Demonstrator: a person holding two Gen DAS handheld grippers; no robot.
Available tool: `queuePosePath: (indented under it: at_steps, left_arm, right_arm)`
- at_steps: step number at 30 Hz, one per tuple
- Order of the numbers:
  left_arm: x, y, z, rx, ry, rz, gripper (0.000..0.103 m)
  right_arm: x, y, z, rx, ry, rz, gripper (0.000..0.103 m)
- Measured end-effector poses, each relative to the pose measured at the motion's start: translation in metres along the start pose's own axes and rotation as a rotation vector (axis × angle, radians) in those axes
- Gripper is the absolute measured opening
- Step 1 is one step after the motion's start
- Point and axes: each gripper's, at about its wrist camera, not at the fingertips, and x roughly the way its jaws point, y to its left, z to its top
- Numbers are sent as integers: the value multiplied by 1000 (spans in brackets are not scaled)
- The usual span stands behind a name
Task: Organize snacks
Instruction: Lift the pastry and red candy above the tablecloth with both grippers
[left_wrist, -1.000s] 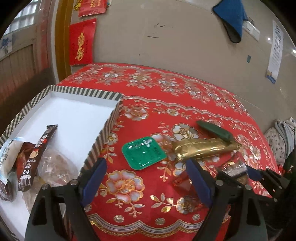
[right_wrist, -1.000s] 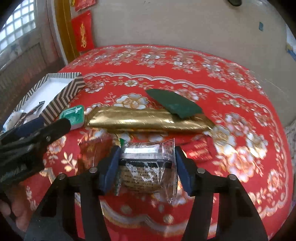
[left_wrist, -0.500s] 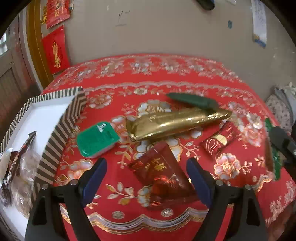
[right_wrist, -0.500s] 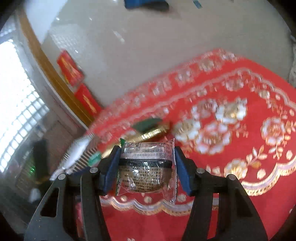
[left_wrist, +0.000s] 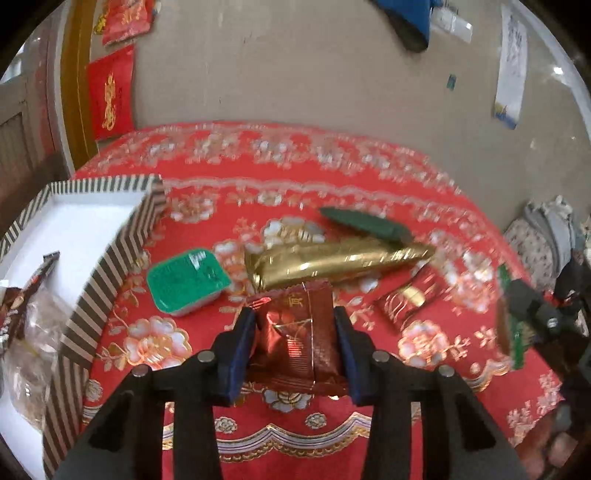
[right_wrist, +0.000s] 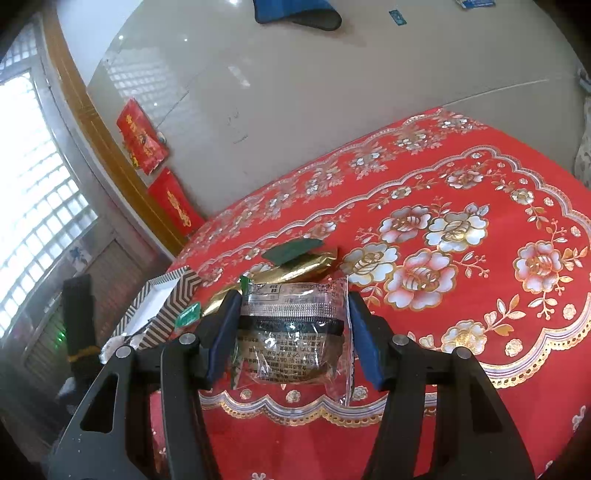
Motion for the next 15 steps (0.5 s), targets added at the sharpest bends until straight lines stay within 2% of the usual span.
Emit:
queuePosePath:
  at_steps: [3, 8, 15]
  left_arm:
    - [-4, -3, -2, 5, -10, -8, 45]
    - [0, -13, -8, 57, 10, 48, 45]
    - [-10, -16, -9, 87, -39, 70, 45]
  right_arm:
    - [-3, 0, 0, 3, -13, 5, 57]
    - [-5, 1, 0, 2, -22, 8, 57]
    - [-5, 3, 0, -5, -22, 16, 57]
